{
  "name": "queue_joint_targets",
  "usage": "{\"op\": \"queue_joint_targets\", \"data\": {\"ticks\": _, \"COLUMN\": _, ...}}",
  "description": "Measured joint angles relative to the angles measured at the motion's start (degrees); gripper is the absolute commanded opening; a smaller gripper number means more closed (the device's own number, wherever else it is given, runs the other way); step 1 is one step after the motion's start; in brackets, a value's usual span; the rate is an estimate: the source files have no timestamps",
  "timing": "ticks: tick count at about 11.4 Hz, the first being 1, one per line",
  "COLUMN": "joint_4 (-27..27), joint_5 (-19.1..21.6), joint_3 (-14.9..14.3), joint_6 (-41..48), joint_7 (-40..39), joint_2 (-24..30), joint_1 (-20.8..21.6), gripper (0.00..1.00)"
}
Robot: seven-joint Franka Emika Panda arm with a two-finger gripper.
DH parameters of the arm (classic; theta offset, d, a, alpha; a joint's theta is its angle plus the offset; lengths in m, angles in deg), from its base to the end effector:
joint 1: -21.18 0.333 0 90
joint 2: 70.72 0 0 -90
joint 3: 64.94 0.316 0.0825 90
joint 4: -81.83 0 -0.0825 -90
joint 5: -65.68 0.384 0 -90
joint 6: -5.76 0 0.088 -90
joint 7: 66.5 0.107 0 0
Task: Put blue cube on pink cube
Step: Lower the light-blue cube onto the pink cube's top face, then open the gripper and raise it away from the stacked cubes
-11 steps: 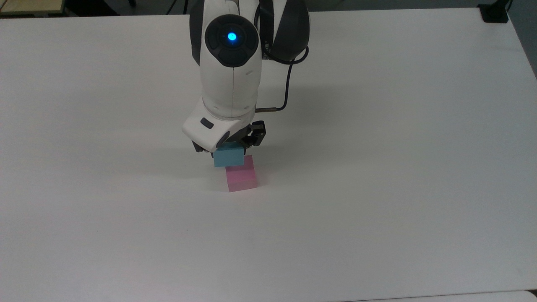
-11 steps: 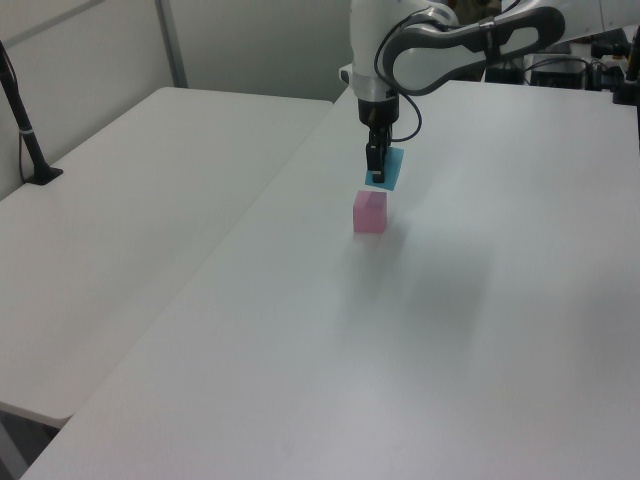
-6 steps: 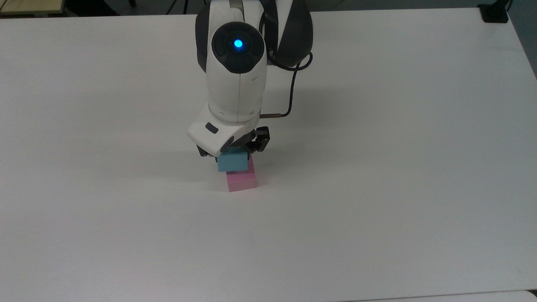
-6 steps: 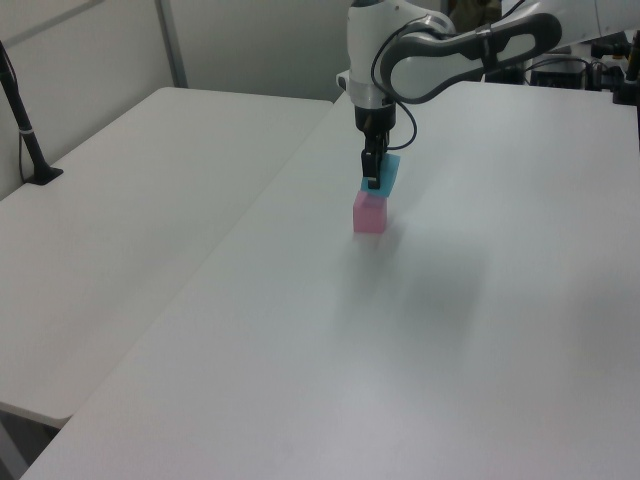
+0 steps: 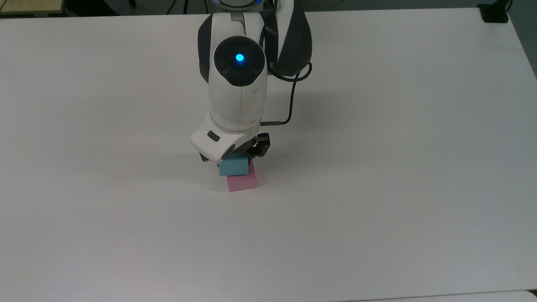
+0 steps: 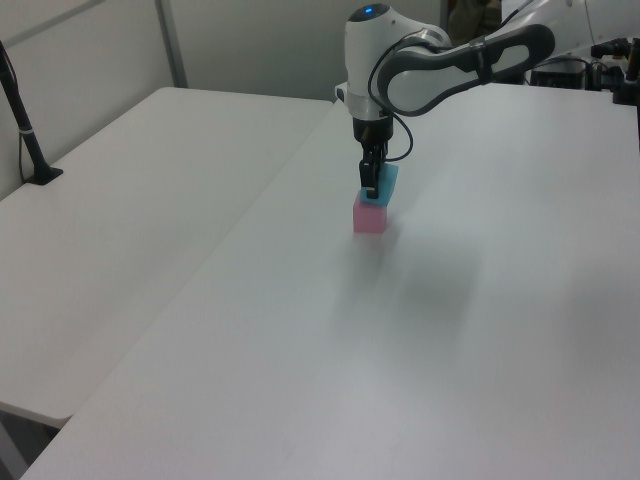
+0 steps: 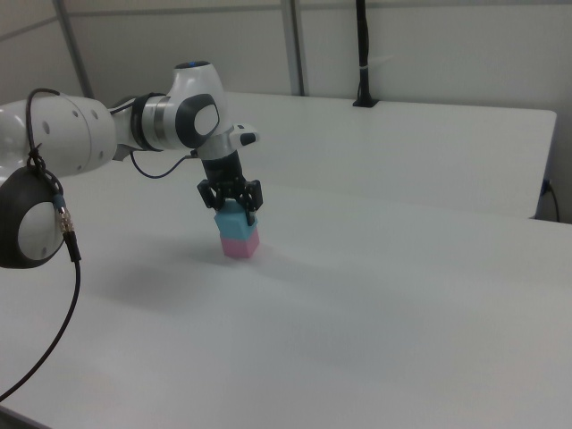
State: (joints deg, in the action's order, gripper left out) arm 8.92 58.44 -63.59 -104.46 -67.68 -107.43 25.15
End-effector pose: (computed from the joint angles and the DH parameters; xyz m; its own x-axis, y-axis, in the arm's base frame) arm 0.7317 0.0552 0.3802 0.9884 0.1515 0.0065 0.1500 -0.9831 0.1049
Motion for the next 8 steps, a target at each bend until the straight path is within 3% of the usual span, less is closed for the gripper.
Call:
{"op": "queue_joint_targets", "data": {"ticks": 6, "joint_4": 0.2, "joint_5": 0.0, "joint_3": 0.0, "joint_6": 0.0, "joint_7": 0.7, "joint_2": 0.7, "joint_1": 0.0, "gripper": 1.00}}
{"op": "queue_joint_targets", "data": {"ticks": 8, "joint_4": -1.7, "joint_5": -0.1, "joint_3": -0.1, "joint_6": 0.5, "joint_7": 1.0, "joint_2": 5.6, "joint_1": -0.2, "gripper": 1.00}}
